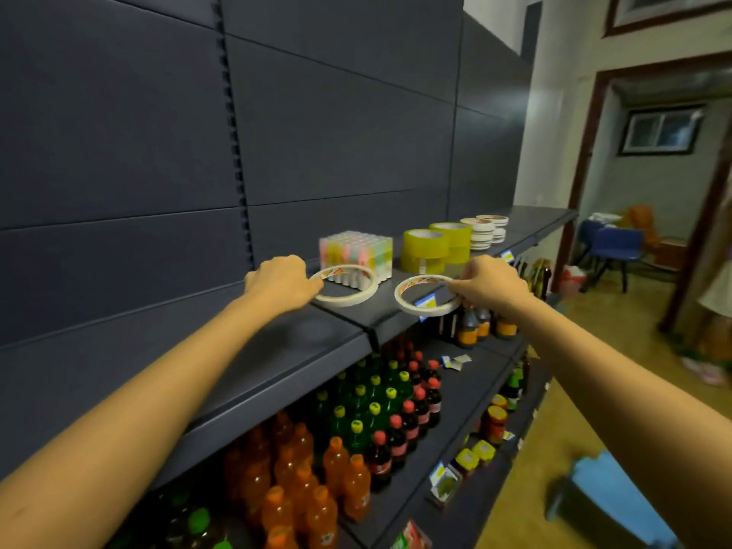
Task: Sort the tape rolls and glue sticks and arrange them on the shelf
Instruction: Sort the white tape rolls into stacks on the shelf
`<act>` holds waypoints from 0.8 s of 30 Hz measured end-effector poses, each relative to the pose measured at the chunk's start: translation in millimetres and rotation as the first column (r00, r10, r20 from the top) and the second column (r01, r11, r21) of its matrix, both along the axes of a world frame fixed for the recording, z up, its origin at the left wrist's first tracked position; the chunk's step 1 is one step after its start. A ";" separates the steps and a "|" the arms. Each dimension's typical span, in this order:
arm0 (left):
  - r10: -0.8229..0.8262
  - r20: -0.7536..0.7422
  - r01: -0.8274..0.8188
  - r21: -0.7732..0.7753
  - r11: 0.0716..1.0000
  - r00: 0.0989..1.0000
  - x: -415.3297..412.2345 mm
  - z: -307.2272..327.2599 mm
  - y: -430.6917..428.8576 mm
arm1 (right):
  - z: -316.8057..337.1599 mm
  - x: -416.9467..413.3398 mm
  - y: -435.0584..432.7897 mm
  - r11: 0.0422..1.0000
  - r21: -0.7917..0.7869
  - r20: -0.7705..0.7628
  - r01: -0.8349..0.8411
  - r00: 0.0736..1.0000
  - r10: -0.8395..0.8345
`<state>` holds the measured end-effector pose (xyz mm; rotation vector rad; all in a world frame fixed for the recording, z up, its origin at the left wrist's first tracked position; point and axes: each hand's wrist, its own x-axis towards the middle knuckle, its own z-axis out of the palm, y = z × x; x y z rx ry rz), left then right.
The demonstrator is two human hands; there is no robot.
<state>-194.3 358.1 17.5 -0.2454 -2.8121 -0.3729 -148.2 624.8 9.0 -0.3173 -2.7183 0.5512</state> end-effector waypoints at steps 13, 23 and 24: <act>-0.202 -0.067 0.201 -0.030 0.979 0.977 -110.3 19.5 205.2 | -15.2 -67.7 181.1 0.980 -0.162 -0.069 0.117 0.989 -0.130; -0.173 -0.075 0.170 -0.040 0.985 0.982 -227.6 37.6 344.1 | 9.1 -164.7 311.3 0.976 -0.168 -0.109 0.136 0.982 -0.155; -0.163 -0.073 0.161 -0.036 0.986 0.984 -238.2 37.2 355.8 | 9.8 -173.3 322.8 0.976 -0.173 -0.113 0.129 0.982 -0.150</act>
